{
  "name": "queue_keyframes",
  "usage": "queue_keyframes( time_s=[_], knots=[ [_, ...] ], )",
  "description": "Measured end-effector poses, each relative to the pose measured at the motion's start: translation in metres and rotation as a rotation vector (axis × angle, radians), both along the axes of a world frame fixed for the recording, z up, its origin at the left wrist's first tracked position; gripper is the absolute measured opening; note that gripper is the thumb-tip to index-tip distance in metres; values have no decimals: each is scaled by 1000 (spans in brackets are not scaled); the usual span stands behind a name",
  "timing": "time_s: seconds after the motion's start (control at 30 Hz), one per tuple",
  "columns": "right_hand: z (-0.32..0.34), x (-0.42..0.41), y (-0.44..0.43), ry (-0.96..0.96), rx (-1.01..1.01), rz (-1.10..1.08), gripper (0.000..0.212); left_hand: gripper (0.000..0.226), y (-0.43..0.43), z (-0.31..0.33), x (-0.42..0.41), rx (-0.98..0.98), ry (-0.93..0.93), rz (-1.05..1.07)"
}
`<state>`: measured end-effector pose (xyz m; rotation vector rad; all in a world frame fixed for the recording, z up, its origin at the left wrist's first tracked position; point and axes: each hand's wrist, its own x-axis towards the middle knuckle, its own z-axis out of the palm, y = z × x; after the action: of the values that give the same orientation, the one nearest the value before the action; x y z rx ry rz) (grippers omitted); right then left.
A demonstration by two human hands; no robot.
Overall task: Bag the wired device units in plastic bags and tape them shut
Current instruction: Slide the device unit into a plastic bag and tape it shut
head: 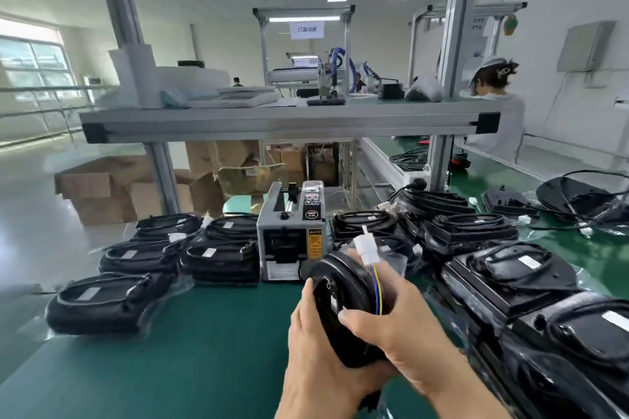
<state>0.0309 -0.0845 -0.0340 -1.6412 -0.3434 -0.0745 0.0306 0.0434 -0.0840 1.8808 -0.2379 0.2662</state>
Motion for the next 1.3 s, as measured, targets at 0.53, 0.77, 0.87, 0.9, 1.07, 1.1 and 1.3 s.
queue_keyframes(
  time_s=[0.53,0.77,0.87,0.9,1.07,1.1,1.3],
  knots=[
    [-21,-10,-4,-67,-192,-44,62,51,42,48,-10,-35,-245,6],
    [-25,-7,-9,32,-69,20,88,26,32,53,-10,-192,-205,-47],
    [-27,-6,-9,52,-11,53,97,20,32,36,-16,-429,-130,17],
    [-27,-5,-7,54,-11,54,93,19,31,30,-18,-484,-126,33],
    [-29,-6,-1,32,-110,-5,84,22,29,10,-23,-548,-228,28],
    [-27,-7,0,21,-120,-17,78,23,29,9,-23,-542,-239,17],
    [-26,-5,3,-9,-98,-43,58,14,43,14,-15,-531,-202,-56]
  ],
)
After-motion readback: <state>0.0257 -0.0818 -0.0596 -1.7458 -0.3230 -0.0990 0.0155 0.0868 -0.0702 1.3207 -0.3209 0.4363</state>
